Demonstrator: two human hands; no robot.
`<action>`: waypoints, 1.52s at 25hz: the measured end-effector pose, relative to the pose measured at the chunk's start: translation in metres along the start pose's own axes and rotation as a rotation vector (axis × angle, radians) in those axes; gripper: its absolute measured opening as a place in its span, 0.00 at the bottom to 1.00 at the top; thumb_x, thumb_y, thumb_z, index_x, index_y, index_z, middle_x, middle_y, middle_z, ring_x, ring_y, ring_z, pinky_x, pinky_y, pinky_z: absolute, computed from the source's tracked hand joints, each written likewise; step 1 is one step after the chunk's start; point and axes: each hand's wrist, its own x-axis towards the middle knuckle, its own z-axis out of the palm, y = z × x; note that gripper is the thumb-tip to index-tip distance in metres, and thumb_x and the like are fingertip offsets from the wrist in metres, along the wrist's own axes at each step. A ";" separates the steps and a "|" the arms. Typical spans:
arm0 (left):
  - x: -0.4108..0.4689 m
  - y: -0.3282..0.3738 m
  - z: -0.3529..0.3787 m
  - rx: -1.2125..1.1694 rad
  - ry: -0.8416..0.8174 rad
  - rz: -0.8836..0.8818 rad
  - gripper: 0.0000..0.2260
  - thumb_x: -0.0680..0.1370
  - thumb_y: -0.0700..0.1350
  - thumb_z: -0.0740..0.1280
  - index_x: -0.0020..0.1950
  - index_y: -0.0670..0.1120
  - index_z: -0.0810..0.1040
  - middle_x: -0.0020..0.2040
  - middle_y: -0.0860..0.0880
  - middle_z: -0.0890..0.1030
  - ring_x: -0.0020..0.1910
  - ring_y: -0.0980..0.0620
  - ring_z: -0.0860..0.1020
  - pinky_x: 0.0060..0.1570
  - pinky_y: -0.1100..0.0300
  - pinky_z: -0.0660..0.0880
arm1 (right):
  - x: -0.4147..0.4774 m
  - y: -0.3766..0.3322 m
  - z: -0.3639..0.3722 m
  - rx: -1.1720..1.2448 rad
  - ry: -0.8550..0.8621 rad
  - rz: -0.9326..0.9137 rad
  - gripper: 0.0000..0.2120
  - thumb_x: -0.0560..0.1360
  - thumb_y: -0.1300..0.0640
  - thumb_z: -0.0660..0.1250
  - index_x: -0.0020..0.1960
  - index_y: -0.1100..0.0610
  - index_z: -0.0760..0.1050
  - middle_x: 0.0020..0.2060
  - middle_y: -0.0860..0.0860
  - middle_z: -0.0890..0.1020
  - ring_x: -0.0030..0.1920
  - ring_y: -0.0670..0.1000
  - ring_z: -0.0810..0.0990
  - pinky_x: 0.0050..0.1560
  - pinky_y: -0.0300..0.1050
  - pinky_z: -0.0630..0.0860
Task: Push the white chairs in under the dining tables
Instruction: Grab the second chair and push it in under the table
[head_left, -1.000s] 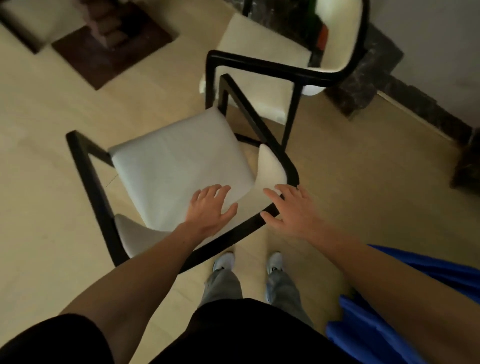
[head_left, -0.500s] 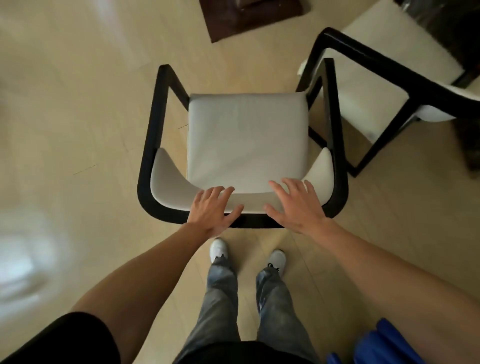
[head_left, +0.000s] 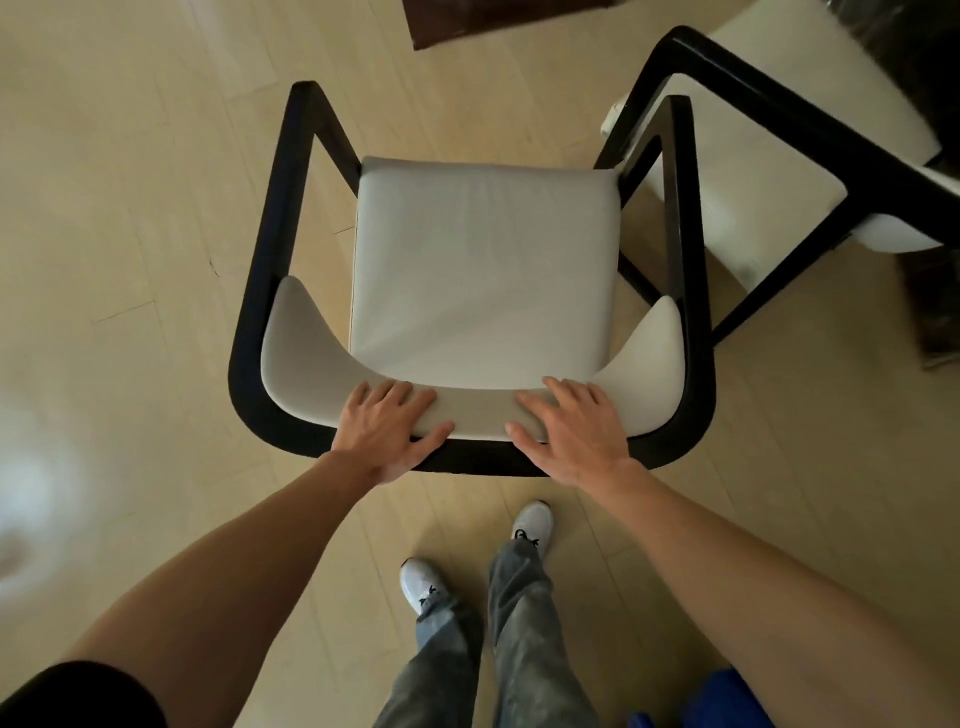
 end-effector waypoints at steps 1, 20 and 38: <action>0.004 -0.002 0.001 -0.009 0.020 0.000 0.35 0.76 0.72 0.41 0.68 0.53 0.73 0.63 0.49 0.79 0.66 0.44 0.74 0.67 0.43 0.65 | 0.003 0.001 0.002 0.001 0.020 -0.004 0.34 0.77 0.30 0.42 0.71 0.44 0.71 0.69 0.55 0.75 0.68 0.58 0.72 0.70 0.58 0.65; 0.019 -0.004 0.019 -0.043 0.133 0.000 0.33 0.78 0.69 0.40 0.63 0.54 0.77 0.55 0.51 0.84 0.58 0.48 0.79 0.65 0.45 0.66 | 0.013 0.003 0.009 -0.045 0.101 -0.006 0.34 0.78 0.31 0.42 0.70 0.45 0.74 0.63 0.48 0.82 0.64 0.54 0.78 0.63 0.53 0.71; -0.057 0.075 0.062 -0.175 0.190 -0.207 0.33 0.77 0.68 0.44 0.62 0.52 0.79 0.56 0.51 0.84 0.58 0.46 0.80 0.63 0.47 0.67 | -0.030 0.040 0.026 -0.116 0.058 -0.225 0.35 0.78 0.30 0.41 0.69 0.45 0.75 0.60 0.48 0.83 0.60 0.55 0.80 0.61 0.54 0.73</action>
